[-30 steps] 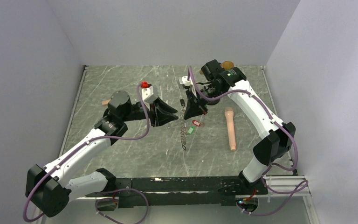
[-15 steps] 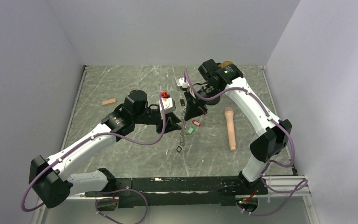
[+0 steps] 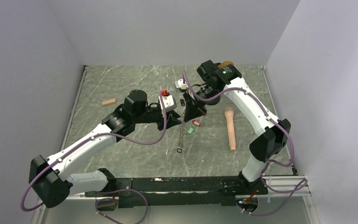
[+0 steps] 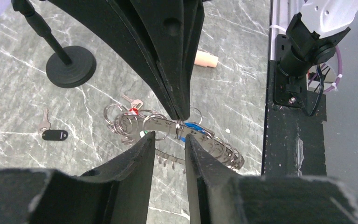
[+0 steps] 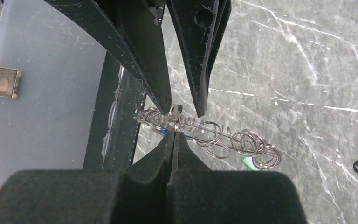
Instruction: Put the keys on the keyring
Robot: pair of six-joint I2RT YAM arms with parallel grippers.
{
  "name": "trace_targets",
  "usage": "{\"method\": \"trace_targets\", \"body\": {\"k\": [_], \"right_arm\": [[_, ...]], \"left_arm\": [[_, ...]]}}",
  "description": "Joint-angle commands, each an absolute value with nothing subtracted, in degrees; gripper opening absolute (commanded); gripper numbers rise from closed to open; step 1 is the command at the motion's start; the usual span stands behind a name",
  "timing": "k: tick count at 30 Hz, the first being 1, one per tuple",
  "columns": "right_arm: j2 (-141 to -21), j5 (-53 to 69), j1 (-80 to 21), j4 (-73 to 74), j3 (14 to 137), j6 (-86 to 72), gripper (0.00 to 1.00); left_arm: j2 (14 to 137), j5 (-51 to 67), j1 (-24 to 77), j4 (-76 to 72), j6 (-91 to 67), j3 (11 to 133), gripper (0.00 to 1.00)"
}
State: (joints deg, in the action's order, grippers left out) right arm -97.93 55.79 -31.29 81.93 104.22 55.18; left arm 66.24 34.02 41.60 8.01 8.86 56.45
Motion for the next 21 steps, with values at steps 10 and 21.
{"method": "trace_targets", "body": {"k": [10,21], "right_arm": [[-97.4,58.8,-31.9,81.6,105.8,55.8,0.00],[-97.1,59.1,-32.1,81.3,104.8,55.6,0.00]], "left_arm": [[67.4,36.8,42.4,4.5,7.5,57.2,0.27],[68.7,36.3,42.8,6.0,7.8,58.6,0.04]]}}
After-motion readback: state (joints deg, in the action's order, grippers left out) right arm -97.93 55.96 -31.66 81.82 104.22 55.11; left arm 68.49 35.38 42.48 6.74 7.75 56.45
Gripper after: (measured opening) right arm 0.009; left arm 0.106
